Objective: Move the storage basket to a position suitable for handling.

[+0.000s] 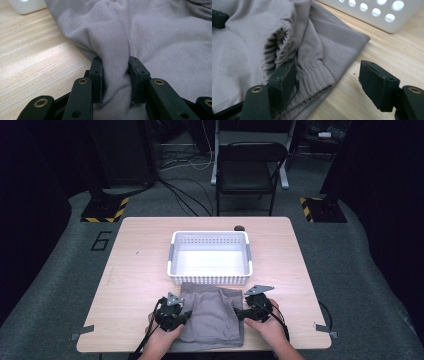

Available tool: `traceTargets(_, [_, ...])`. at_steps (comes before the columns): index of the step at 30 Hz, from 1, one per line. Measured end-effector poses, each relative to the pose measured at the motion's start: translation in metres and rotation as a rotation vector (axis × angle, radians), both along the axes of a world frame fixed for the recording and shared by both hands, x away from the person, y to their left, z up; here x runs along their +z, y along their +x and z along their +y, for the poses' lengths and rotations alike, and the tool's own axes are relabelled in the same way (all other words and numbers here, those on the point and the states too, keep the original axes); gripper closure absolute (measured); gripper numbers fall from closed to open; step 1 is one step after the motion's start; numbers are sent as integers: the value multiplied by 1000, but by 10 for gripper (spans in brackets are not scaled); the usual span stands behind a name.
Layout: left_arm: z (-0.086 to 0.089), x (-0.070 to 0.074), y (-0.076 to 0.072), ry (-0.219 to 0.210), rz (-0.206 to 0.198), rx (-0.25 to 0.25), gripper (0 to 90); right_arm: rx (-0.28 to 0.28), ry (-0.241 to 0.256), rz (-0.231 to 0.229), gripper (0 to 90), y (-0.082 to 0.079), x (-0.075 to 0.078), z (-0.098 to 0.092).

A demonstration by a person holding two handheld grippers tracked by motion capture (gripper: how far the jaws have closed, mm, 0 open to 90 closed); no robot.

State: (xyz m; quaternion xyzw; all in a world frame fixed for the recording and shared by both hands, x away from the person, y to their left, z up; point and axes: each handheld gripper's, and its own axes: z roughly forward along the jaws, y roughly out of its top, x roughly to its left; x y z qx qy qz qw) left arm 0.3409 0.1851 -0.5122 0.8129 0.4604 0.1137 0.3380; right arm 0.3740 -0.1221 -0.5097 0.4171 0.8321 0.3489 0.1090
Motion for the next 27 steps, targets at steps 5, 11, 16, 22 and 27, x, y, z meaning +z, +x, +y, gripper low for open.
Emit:
traceTargets(5, [0, 0, 0, 0, 0, -2, 681, -31, 9, 25, 281, -2, -1, 2])
traceTargets(11, [0, 0, 0, 4, -1, -8, 680, -34, -17, 0, 292, -7, -2, 9])
traceTargets(16, [1, 0, 0, 5, -2, -10, 679, -58, -23, 23, 320, -10, -2, 11])
traceTargets(22, [1, 0, 0, 5, -3, -10, 679, -37, -32, 10, 435, -12, -3, 17])
traceTargets(27, [1, 0, 0, 5, -4, -12, 679, -10, -43, 6, 566, -13, -2, 22])
